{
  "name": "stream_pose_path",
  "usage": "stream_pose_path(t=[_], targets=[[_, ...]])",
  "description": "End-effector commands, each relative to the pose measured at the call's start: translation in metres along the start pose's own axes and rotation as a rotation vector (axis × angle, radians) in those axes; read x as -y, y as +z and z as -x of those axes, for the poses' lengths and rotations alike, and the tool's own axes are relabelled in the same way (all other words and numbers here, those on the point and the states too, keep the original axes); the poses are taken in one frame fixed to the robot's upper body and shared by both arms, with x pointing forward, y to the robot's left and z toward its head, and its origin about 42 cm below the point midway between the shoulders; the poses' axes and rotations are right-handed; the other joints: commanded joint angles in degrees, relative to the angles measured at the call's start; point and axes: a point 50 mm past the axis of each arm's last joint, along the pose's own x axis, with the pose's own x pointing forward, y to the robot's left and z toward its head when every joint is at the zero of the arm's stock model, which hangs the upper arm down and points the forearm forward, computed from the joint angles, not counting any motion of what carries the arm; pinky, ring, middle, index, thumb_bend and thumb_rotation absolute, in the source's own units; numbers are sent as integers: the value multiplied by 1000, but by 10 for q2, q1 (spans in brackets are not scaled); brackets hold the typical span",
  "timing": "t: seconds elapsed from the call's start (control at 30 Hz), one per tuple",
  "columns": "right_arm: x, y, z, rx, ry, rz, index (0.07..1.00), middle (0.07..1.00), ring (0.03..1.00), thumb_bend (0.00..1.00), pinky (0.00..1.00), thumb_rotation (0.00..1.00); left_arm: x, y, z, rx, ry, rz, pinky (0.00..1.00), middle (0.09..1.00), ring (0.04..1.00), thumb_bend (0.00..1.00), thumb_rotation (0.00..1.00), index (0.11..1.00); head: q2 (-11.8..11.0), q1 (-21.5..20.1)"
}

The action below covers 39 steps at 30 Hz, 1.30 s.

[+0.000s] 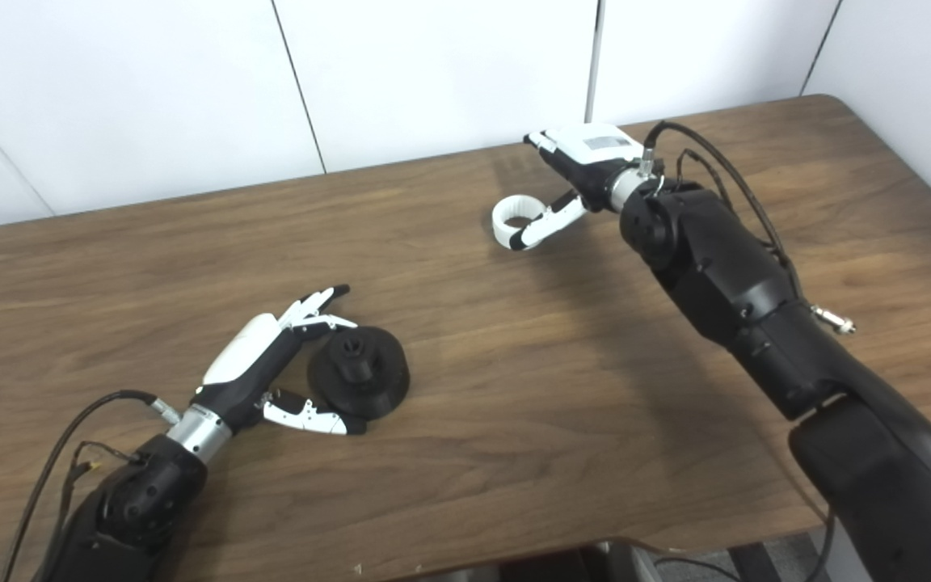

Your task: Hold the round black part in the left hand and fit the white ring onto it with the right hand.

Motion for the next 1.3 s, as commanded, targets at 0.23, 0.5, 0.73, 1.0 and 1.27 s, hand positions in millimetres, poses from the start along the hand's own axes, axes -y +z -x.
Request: stream_pose_path(t=[0.23,0.5,0.73,1.0,1.27], targets=[[30,3,1,22,-53,30,1000,1000,1000,1000,1000,680,-4,-2,0,-11,-20,-34,1000,1000,1000,1000,370,668,2,3],[14,9,1,20,-15,19,1000,1000,1000,1000,1000,654,-3,-2,2,-16,-22,-29,1000,1000,1000,1000,370,669,5,6],[-2,14,1,11,-36,13,975,1000,1000,1000,1000,628,-1,-2,3,-16,-23,-28,1000,1000,1000,1000,370,667,7,6],[-20,18,2,6,-85,-45,893,1000,1000,1000,1000,584,0,-1,4,-12,-20,-17,1000,1000,1000,1000,367,666,8,7],[-28,21,3,31,-146,-57,813,1000,1000,963,1000,572,2,-1,4,-12,-16,-12,1000,1000,1000,1000,371,664,8,8]])
